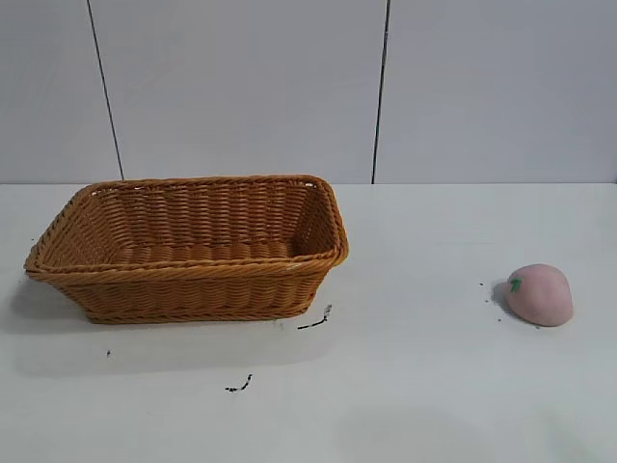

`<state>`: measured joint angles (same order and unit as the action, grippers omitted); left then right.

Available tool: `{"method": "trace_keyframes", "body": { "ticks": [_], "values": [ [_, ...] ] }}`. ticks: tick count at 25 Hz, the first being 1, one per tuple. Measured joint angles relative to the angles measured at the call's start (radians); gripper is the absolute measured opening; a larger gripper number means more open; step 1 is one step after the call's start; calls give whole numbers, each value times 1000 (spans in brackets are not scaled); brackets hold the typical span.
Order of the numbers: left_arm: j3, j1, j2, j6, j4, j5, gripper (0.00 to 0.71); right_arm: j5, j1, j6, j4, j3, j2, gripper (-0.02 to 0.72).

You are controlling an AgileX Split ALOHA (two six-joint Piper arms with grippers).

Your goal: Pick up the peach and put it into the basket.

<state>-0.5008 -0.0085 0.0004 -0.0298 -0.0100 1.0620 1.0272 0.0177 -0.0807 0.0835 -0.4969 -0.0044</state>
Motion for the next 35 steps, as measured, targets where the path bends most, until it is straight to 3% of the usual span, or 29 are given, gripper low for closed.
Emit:
{"method": "trace_keyframes", "body": {
  "ticks": [9, 12, 17, 20, 26, 32, 35],
  "values": [
    [0, 0, 0, 0, 0, 0, 693, 0, 0, 2, 0, 0, 0, 696],
    [0, 0, 0, 0, 0, 0, 693, -21, 0, 35, -1, -16, 16, 696],
    [0, 0, 0, 0, 0, 0, 693, -135, 0, 65, -11, -119, 270, 696],
    [0, 0, 0, 0, 0, 0, 693, -144, 0, 65, -17, -213, 500, 696],
    [0, 0, 0, 0, 0, 0, 693, -76, 0, 65, -20, -479, 993, 696],
    [0, 0, 0, 0, 0, 0, 693, 71, 0, 65, -20, -788, 1453, 696],
    [0, 0, 0, 0, 0, 0, 693, 90, 0, 48, -20, -897, 1636, 696]
  ]
}}
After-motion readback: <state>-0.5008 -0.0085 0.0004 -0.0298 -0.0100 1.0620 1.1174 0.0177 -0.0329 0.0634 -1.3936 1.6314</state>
